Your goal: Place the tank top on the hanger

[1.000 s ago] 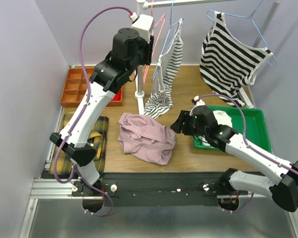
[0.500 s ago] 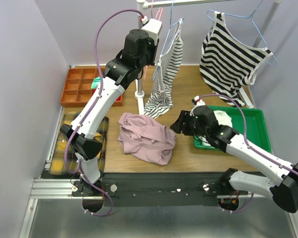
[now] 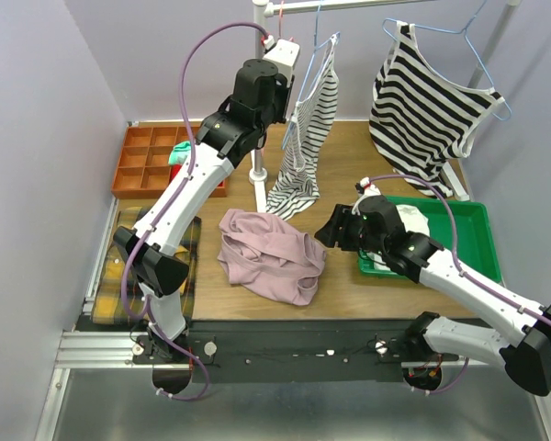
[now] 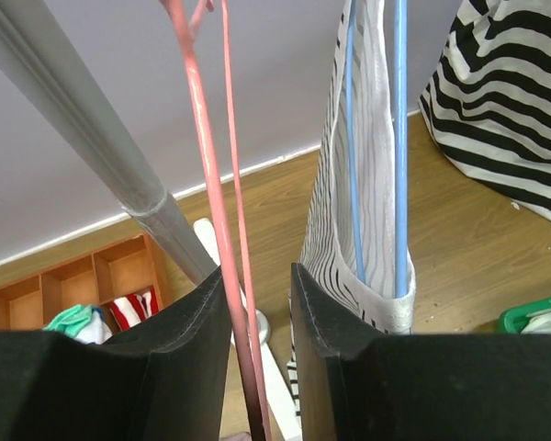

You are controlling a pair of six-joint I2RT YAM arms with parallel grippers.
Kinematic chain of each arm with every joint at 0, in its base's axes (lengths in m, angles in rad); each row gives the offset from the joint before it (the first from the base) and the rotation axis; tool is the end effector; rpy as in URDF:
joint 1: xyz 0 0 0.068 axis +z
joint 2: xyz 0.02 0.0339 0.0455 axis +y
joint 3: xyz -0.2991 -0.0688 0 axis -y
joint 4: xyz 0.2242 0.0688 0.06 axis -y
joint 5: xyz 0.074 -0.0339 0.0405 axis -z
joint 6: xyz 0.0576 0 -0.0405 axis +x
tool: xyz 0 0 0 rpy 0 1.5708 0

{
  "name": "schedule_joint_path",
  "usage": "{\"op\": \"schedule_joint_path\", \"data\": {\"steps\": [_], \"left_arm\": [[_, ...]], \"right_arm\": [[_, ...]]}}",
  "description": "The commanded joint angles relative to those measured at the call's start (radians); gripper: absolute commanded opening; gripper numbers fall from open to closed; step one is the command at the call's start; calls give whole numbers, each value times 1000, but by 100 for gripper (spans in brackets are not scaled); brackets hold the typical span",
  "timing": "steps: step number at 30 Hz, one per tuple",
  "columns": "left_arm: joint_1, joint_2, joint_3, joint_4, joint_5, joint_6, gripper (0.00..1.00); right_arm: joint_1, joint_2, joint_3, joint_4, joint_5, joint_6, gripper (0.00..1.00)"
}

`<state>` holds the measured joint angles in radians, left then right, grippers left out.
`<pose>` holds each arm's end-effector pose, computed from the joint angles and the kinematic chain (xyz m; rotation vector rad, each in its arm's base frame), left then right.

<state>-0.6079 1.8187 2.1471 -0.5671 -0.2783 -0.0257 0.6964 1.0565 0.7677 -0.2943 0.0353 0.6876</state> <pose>0.3472 -0.2223 0.5020 0.3257 1.7750 -0.2004 0.1660 0.1362 0.2951 0.0115 2.2537 0.7435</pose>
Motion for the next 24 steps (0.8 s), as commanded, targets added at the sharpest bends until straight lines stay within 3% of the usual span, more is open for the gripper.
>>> {"op": "schedule_joint_path", "data": {"steps": [1,4,6,7,8,11,18,24], "left_arm": [[8,-15,7,24,-48,10,39],[8,-13,2,33,-68,12,36],[7,-15,0,42,-78,20,28],[7,-10,3,44,-82,20,23],[8,-3,17,44,-88,21,12],[7,10,46,46,-116,69,0],[7,2,105,47,-117,101,0],[7,-42,65,23,-101,75,0]], "right_arm": [[-5,-18,-2,-9,-21,0,63],[-5,-20,-5,-6,-23,1,63],[-3,-20,-5,-5,-26,1,63],[-3,-20,-5,-5,-26,1,63],[-5,-20,-4,-6,-26,1,63],[-5,-24,4,-16,-23,-2,63],[-3,-18,13,-19,-18,-10,63],[-5,-4,18,-16,-20,-13,63]]}}
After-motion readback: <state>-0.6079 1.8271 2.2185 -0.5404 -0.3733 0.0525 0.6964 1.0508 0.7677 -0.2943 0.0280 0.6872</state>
